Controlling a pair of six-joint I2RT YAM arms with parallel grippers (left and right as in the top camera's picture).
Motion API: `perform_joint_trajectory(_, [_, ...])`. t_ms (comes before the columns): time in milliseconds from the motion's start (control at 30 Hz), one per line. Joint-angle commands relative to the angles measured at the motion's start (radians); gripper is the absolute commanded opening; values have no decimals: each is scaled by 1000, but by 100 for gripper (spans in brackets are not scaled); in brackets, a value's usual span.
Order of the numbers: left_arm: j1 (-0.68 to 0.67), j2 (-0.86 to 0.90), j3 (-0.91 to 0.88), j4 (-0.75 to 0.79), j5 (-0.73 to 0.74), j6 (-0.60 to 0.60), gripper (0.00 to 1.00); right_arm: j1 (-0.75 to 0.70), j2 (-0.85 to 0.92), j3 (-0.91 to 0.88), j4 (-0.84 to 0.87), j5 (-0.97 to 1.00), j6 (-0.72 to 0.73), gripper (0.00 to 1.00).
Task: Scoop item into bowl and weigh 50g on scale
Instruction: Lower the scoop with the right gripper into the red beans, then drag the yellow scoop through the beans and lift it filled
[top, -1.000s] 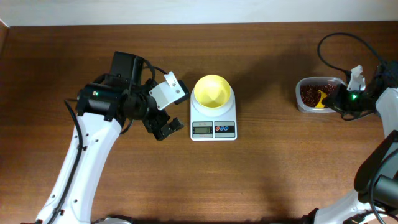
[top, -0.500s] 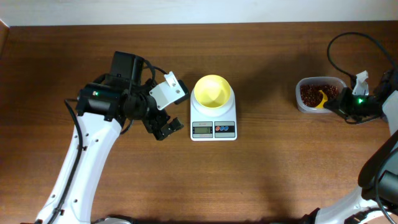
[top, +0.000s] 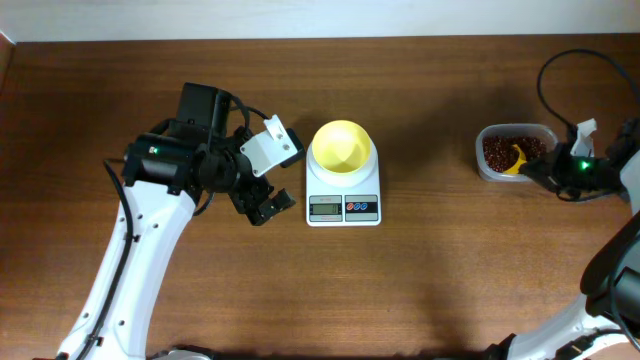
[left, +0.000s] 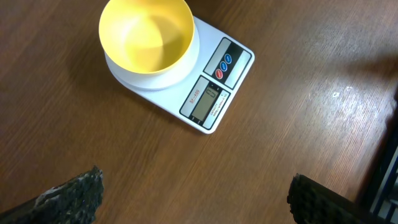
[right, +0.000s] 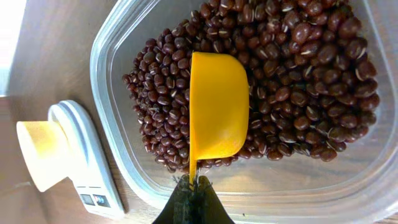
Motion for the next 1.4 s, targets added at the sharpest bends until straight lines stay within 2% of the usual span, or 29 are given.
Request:
perform_joint_trajectory(0, [0, 0, -3, 1, 18, 13, 99, -35, 37, -28, -19, -15, 3, 4])
perform_joint_trajectory(933, [0, 0, -3, 1, 18, 13, 99, -109, 37, -25, -11, -252, -19, 4])
perform_joint_trajectory(1367, [0, 0, -3, 1, 18, 13, 99, -109, 37, -24, -6, -252, -19, 4])
